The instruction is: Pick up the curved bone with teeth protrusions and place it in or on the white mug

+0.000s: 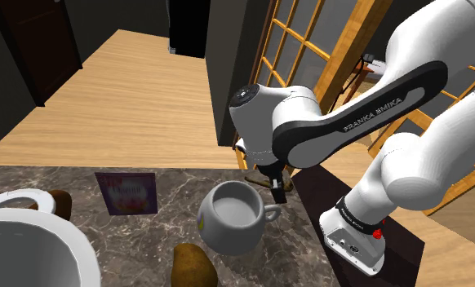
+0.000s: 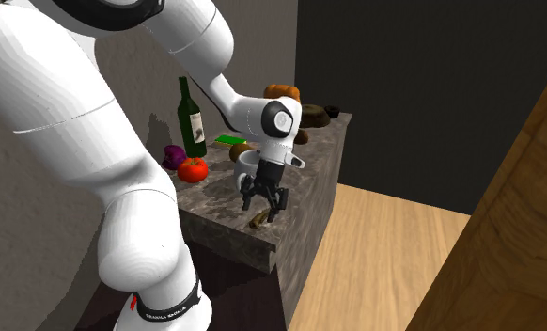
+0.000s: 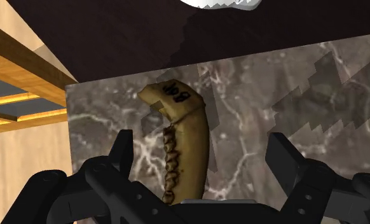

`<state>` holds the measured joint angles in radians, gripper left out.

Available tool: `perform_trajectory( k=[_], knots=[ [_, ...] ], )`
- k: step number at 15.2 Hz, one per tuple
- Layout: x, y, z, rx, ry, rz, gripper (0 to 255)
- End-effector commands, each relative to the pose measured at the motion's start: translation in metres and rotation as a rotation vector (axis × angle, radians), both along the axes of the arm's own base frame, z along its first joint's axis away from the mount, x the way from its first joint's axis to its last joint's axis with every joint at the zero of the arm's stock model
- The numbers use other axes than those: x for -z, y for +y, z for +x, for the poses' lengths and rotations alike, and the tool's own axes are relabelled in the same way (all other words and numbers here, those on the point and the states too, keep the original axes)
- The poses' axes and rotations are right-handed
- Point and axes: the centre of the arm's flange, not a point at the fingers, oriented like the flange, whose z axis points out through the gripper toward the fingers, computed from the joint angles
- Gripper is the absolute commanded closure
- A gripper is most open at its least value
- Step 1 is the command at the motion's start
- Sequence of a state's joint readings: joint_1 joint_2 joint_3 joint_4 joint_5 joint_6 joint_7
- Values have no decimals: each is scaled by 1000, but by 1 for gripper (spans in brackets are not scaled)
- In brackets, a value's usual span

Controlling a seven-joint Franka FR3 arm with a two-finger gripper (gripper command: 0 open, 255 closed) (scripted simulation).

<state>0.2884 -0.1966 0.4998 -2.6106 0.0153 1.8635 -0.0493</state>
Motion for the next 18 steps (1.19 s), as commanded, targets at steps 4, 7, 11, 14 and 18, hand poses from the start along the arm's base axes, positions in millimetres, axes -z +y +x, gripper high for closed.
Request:
perform_trajectory(
  k=[4, 7, 11, 14, 18],
  knots=[
    [1, 0, 0, 0, 0, 0, 0],
    [1, 0, 0, 0, 0, 0, 255],
    [0, -1, 2, 0, 0, 0, 255],
    [2, 3, -1, -1, 0, 1, 255],
    [-9, 0, 0, 0, 0, 0, 255]
  ],
)
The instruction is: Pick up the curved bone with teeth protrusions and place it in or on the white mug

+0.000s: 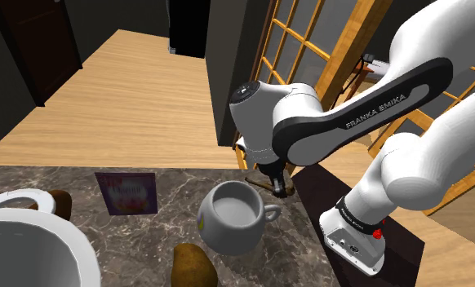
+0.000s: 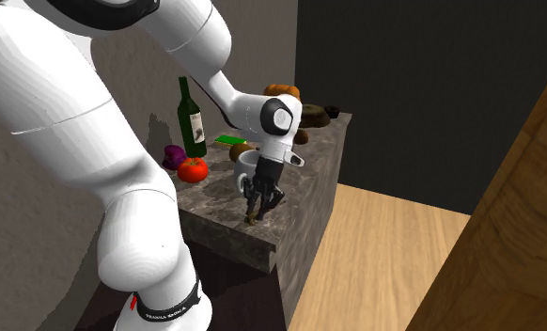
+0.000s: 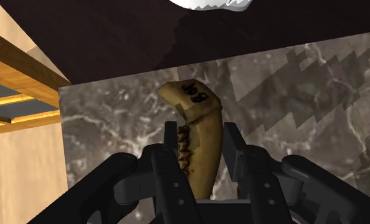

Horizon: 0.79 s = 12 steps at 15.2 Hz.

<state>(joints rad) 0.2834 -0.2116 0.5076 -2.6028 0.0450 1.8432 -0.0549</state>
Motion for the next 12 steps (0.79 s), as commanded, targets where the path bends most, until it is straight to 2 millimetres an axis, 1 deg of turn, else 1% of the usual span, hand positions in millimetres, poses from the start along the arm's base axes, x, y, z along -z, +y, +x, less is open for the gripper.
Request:
perform_trajectory(
  k=[1, 12],
  knots=[
    [-8, -3, 1, -16, -9, -11, 255],
    [-66, -3, 1, -16, -9, -11, 255]
  ],
)
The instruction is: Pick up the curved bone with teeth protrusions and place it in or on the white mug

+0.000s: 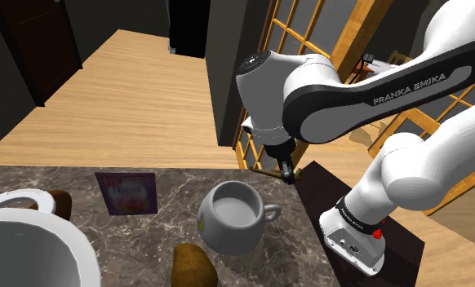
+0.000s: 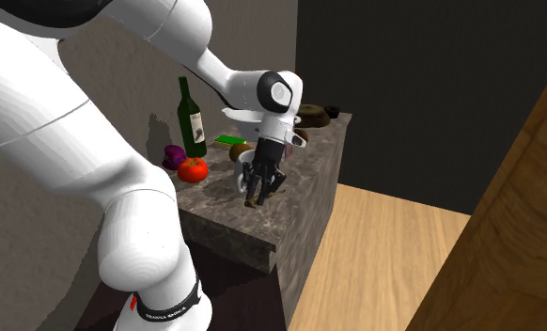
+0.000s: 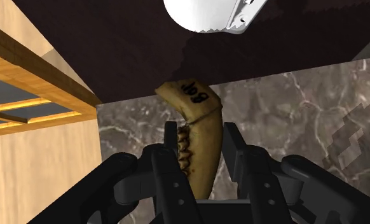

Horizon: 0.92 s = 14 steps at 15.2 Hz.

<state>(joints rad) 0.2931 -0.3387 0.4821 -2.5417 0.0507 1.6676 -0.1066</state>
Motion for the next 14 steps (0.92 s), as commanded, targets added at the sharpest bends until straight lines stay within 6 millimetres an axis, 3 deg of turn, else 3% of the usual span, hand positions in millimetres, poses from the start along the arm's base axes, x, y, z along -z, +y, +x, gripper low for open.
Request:
perform_trajectory(
  k=[1, 14],
  knots=[
    [-12, 0, 1, 0, 0, 0, 255],
    [-81, 0, 1, 0, 0, 0, 255]
  ],
)
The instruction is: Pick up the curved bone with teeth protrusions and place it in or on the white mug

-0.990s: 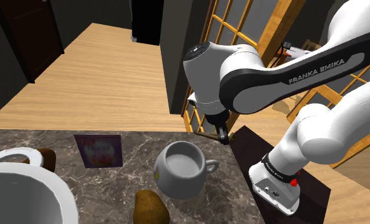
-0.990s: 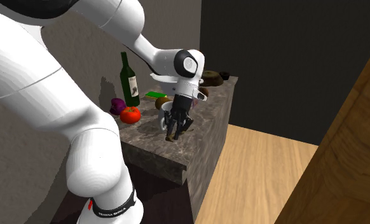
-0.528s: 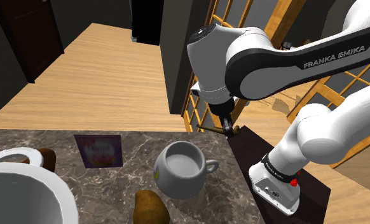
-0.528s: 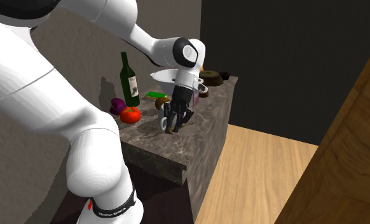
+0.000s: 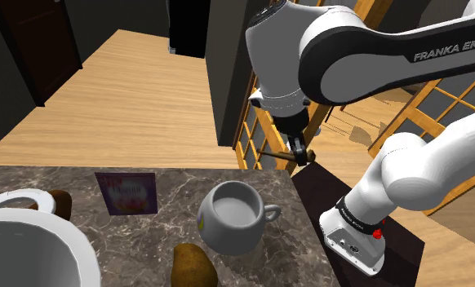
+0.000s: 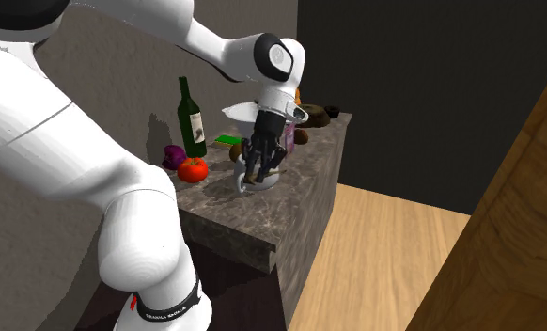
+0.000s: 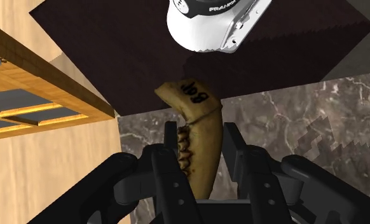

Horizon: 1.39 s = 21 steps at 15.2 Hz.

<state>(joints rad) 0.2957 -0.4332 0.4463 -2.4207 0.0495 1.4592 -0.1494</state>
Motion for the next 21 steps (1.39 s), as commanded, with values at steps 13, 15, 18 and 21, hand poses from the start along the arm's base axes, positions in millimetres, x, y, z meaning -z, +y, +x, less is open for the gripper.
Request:
perform_trajectory(
  k=[13, 15, 18, 21],
  knots=[
    [-20, 104, -19, 0, 0, 0, 255],
    [-18, 130, -24, 0, 0, 0, 255],
    [-10, 162, -30, 0, 0, 0, 255],
    [5, 162, -30, 0, 0, 0, 255]
  ],
)
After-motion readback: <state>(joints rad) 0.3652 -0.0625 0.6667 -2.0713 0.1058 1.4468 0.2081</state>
